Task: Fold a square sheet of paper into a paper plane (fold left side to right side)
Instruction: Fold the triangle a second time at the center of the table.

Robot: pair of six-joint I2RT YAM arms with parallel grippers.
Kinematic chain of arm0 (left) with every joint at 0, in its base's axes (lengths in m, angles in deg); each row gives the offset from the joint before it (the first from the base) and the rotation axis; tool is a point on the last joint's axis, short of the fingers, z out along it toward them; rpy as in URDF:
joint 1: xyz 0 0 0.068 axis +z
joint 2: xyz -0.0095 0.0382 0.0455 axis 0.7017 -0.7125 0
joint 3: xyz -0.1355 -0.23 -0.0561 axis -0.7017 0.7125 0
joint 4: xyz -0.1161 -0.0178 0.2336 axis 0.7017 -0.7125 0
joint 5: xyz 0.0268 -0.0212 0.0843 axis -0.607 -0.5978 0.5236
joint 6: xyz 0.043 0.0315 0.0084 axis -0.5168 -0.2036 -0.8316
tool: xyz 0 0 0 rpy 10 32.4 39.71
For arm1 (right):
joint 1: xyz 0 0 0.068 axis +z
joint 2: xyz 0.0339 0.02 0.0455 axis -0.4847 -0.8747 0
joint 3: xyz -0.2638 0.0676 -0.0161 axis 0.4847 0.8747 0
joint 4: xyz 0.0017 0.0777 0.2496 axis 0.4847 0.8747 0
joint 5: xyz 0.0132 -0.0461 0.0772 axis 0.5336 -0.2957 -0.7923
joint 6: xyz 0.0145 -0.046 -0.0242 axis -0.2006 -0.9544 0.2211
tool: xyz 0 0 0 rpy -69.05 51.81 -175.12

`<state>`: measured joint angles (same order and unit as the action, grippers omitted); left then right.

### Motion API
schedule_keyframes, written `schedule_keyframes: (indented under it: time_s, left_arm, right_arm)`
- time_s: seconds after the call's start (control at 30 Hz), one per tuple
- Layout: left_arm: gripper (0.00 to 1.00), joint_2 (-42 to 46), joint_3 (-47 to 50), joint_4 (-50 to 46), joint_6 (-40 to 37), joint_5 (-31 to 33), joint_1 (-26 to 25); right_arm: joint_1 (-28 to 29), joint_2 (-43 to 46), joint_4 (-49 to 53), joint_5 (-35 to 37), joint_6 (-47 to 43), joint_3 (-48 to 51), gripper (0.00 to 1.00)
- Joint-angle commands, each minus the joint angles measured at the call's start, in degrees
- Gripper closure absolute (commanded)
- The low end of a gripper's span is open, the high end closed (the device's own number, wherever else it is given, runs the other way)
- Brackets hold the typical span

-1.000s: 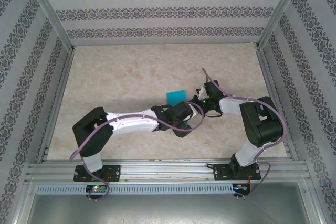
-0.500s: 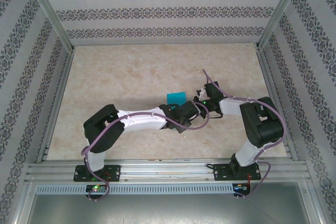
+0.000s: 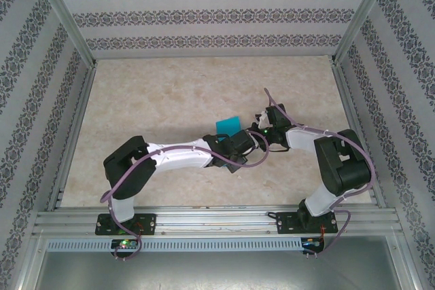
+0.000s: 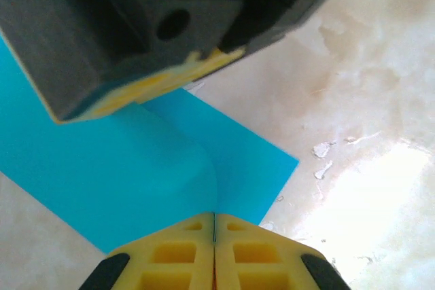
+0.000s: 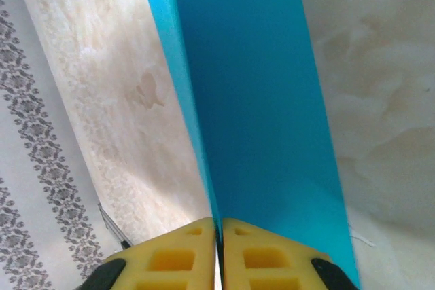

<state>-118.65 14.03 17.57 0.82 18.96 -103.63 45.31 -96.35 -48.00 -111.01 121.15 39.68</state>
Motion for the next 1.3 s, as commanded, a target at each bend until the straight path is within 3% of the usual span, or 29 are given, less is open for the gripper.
schedule_keyframes:
  time_s: [0.0,0.13,0.23,0.47,0.6,0.83,1.27]
  left_arm:
    - [0.95,3.32,1.21,0.76,2.53,-3.52,1.54]
    - [0.97,4.84,2.45,2.21,4.82,-8.01,3.39]
    - [0.97,5.60,3.33,3.46,7.35,-12.73,5.44]
    - [0.97,6.37,5.65,7.59,14.30,-26.04,11.55]
    - [0.96,5.94,7.50,10.72,18.92,-32.06,14.56]
    - [0.95,5.59,9.23,12.34,21.64,-35.31,16.61]
    - [0.96,3.92,9.17,10.31,20.93,-35.88,17.91]
  right_arm:
    - [-1.60,3.77,-0.39,1.89,-1.08,0.32,0.81]
    - [-4.46,7.62,0.64,3.38,-3.07,1.85,0.69]
    - [-6.91,10.38,2.48,3.76,-5.82,3.87,0.69]
    - [-6.03,15.08,2.83,1.32,-9.20,10.04,1.00]
    - [-0.71,15.58,1.13,3.53,-8.18,12.93,1.00]
    - [7.36,13.24,-0.54,9.77,-6.38,13.99,1.00]
    - [9.77,8.31,3.11,13.19,-7.70,12.61,1.00]
